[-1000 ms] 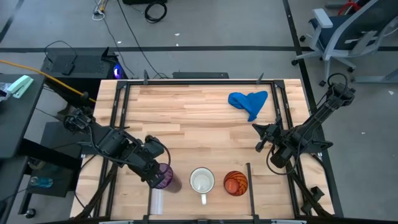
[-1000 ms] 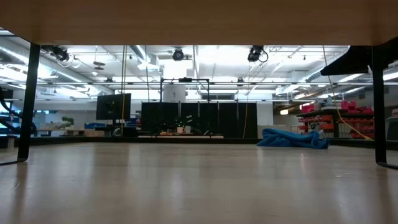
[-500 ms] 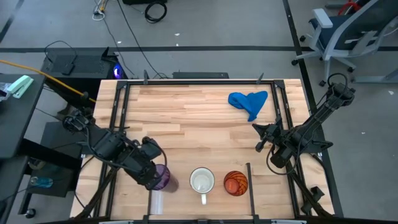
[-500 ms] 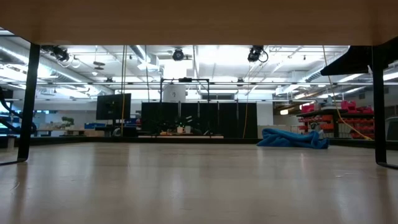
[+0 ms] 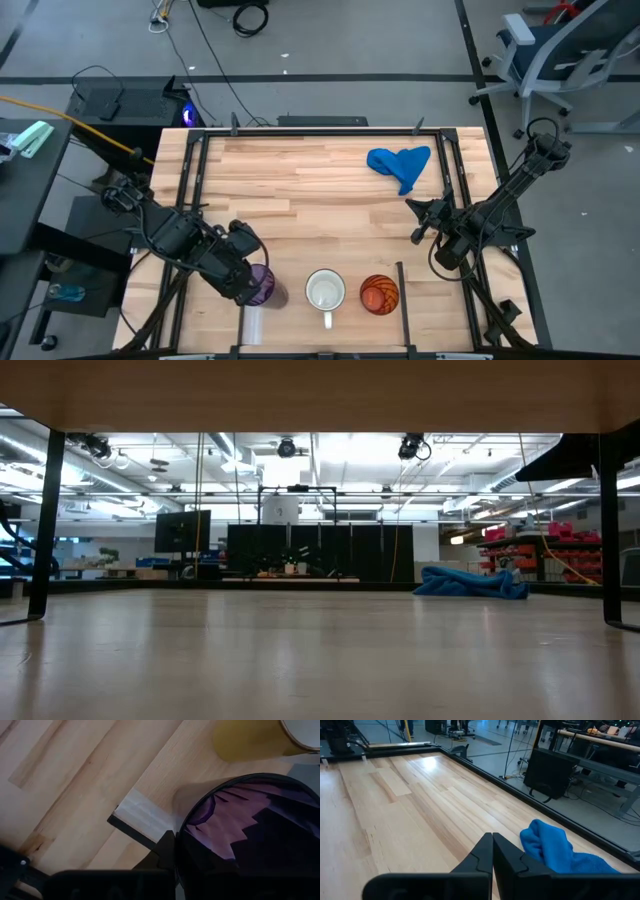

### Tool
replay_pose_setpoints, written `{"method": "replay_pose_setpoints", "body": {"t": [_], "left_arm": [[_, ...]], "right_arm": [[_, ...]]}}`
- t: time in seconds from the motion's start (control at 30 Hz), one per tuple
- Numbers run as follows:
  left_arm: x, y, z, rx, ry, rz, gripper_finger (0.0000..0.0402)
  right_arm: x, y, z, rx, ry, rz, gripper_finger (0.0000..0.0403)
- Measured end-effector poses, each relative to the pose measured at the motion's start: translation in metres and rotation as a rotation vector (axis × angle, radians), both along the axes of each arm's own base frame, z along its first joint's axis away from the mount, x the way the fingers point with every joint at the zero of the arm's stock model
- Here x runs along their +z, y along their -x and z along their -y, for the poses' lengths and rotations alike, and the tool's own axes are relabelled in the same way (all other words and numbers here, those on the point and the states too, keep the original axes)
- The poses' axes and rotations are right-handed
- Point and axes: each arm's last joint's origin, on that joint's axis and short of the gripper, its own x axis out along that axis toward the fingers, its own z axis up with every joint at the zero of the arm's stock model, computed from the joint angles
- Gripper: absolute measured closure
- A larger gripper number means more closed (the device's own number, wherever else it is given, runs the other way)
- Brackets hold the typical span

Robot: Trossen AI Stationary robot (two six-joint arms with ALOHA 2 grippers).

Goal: Stack small to large cups/mugs on shelf
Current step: Put the purple cup on the shelf

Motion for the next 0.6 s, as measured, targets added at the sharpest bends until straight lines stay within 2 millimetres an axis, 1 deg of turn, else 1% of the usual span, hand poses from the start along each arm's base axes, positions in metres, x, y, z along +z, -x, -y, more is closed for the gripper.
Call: {"method": "replay_pose_setpoints", "body": {"t": [0.2,0.43,0.6], "left_arm": [[-0.0001,-0.0005,0.0003,0.0,0.002,0.002,0.0374],[0.0007,-0.0034,0.0029,-0.028,0.03,0.022,0.0379],[0.0006,-0.0035,0.003,-0.027,0.031,0.022,0.0363]], "right_arm": [[0.0,0.0,0.0,0.0,0.0,0.0,0.0391],[-0.0001,0.0,-0.0001,0.001,-0.002,-0.003,0.0391],[-0.0002,0.0,-0.0001,0.002,-0.005,-0.004,0.0391]]}}
